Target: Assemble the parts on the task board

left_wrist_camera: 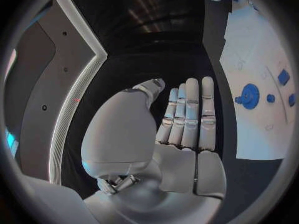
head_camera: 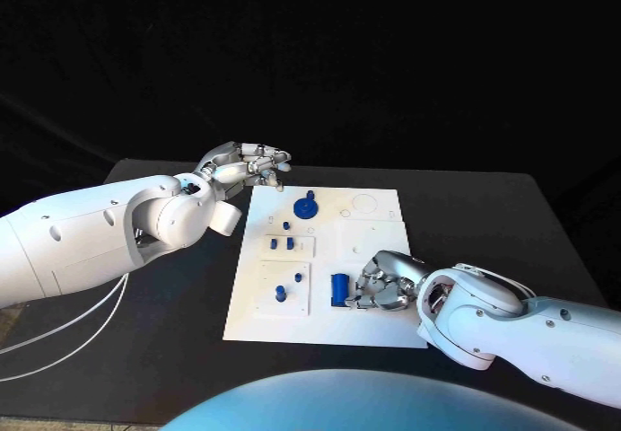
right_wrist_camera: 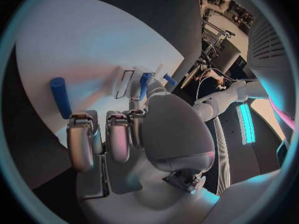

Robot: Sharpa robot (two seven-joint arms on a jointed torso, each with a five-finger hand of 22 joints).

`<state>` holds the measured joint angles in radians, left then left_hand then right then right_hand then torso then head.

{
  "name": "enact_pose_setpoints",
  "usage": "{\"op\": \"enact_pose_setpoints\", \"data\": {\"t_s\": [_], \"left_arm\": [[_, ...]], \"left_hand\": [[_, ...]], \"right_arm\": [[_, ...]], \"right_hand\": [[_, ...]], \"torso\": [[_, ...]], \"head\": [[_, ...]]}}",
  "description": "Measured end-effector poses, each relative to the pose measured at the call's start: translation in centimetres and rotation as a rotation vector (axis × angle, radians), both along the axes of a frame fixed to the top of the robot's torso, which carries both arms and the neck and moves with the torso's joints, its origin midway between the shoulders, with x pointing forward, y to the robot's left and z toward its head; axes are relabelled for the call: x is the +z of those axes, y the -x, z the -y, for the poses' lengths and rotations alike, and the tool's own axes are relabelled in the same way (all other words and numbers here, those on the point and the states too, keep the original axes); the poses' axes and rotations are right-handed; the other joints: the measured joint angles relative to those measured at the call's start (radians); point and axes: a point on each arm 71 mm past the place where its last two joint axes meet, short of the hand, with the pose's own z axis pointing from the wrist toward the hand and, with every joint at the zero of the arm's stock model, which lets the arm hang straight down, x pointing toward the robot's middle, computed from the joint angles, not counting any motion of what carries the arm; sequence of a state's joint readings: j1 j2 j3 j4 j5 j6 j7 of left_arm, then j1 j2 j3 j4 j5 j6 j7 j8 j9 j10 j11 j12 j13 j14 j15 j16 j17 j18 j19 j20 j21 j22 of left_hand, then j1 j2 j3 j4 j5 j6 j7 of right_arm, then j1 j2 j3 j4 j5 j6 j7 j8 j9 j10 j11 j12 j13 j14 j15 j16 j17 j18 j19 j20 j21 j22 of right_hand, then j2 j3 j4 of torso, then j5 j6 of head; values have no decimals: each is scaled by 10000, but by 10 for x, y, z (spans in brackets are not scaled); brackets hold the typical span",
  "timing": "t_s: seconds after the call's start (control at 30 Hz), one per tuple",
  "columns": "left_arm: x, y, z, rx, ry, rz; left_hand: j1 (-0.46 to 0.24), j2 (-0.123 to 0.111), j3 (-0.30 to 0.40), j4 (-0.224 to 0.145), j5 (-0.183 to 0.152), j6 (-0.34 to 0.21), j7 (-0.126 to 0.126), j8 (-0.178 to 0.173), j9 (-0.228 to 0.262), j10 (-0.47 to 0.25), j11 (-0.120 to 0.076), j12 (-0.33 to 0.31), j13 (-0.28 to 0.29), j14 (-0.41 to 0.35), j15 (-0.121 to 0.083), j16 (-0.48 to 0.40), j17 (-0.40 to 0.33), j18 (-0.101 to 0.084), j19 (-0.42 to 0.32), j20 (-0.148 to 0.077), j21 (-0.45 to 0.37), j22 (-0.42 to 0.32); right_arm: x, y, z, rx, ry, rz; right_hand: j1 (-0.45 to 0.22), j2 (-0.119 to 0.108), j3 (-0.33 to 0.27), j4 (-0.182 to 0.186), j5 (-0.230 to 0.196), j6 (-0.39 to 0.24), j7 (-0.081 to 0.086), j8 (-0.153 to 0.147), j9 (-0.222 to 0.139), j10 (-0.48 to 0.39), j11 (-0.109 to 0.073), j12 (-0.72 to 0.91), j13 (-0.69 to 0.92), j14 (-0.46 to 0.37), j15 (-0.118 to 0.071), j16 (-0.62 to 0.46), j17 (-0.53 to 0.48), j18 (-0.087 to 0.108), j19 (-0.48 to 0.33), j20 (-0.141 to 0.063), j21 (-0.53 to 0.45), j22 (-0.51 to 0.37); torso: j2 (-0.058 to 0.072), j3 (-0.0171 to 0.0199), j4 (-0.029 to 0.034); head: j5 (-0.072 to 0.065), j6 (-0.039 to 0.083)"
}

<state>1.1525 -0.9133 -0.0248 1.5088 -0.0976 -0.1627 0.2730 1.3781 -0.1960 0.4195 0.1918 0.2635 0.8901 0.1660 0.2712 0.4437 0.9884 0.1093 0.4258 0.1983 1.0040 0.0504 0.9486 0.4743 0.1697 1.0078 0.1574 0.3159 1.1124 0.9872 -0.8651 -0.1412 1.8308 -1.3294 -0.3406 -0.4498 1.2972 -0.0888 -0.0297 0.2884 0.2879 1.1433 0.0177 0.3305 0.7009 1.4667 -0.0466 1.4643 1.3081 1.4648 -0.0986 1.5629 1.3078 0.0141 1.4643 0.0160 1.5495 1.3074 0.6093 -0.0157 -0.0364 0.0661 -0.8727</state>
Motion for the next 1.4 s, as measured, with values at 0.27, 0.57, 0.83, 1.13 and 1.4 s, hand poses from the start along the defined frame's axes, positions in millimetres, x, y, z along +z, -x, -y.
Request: {"op": "enact_pose_setpoints", "data": {"t_s": [0.27,0.57,0.83,1.13,1.4], "left_arm": [[-1,0,0,9,-14,-16],[-2,1,-1,22,-30,-42],[-4,1,-2,27,-33,-68],[-5,2,-4,55,-44,-90],[-5,3,-4,51,-41,-96]], "left_hand": [[0,0,0,0,0,0,0,0,0,0,0,0,-13,0,0,0,0,-1,0,0,-43,14],[0,0,0,0,0,0,0,0,0,0,0,0,-12,0,0,0,0,0,0,0,-43,13],[0,0,0,0,0,0,0,0,0,0,0,0,-12,0,0,0,0,0,0,0,-42,13],[0,0,0,0,0,0,0,0,0,0,0,0,-11,0,0,0,0,0,0,0,-42,12],[0,0,0,0,0,0,0,38,0,0,0,0,-11,0,0,0,0,0,0,0,-42,12]], "right_arm": [[18,-7,30,-783,-135,568],[29,-7,69,-1730,-257,739],[16,2,89,-2081,260,666],[3,7,90,-2107,788,646],[-3,5,83,-2063,1037,703]], "right_hand": [[178,-100,0,0,0,-191,41,-108,76,0,1,-340,3,0,0,0,-1,0,0,0,-150,-1],[220,-142,-103,-14,-37,-792,362,-485,-23,14,199,-835,8,1,113,0,-2,0,38,38,-348,-1],[220,-142,-251,31,-115,-842,412,-599,-106,-92,305,-1179,11,0,184,-61,-2,0,36,113,-586,4],[54,-162,-415,31,-197,-842,412,-599,-138,-92,305,-1178,10,35,219,-61,-3,0,1,147,-490,6],[17,-125,-418,27,-197,-841,412,-599,-148,-92,305,-1178,9,35,219,-61,-3,0,1,147,-490,6]], "torso": [[-13,12,-27],[-39,12,-75],[-68,16,-128],[-72,12,-124],[-66,1,-118]], "head": [[-80,0],[-199,0],[-218,0],[-215,0],[-203,0]]}}
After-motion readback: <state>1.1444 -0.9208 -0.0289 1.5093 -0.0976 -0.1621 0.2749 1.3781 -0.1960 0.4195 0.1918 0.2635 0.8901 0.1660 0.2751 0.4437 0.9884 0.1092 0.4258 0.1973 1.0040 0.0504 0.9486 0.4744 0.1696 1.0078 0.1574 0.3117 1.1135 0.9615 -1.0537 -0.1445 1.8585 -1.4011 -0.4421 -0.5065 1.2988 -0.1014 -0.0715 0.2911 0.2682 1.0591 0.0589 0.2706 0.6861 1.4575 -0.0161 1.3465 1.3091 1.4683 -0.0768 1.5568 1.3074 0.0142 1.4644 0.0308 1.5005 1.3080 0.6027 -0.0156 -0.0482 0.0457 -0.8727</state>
